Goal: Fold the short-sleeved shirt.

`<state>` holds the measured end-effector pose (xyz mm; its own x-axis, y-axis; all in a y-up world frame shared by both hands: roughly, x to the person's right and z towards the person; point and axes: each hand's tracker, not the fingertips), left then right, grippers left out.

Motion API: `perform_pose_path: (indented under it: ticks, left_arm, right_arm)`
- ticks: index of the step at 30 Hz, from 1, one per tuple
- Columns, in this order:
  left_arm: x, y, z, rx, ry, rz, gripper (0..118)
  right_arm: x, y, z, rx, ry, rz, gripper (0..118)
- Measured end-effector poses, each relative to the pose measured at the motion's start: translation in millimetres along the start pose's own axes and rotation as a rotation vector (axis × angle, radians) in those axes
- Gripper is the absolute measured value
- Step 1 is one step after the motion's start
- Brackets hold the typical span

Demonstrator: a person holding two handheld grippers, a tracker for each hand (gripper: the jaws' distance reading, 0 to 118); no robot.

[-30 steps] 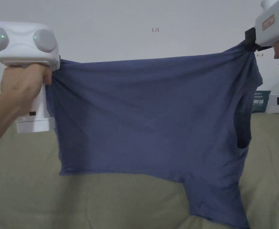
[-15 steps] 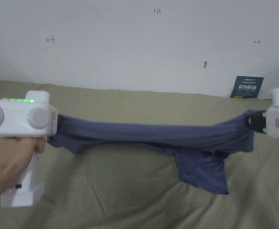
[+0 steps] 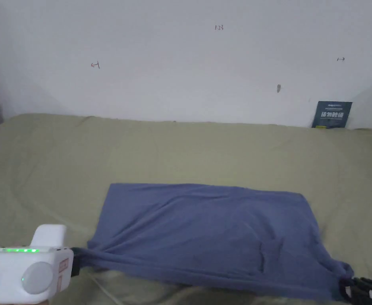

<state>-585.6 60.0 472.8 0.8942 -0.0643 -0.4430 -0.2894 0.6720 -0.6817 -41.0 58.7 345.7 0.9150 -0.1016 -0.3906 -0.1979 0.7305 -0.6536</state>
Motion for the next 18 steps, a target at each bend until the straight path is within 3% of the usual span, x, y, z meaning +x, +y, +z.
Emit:
perform_pose_path:
  ticks: [8, 16, 18]
  left_arm:
    - [-22.3, -68.1, 23.0, -0.045, -0.045, 0.043, 4]
    - [-28.2, -90.1, 31.1, -0.058, -0.074, 0.076, 4]
    - [-24.5, -91.4, 28.6, -0.068, -0.073, 0.060, 5]
  right_arm:
    - [5.6, -60.0, 25.7, -0.046, -0.001, -0.068, 3]
    - [12.8, -85.8, 26.6, -0.094, -0.004, -0.098, 3]
    - [14.4, -88.0, 22.5, -0.099, -0.007, -0.115, 8]
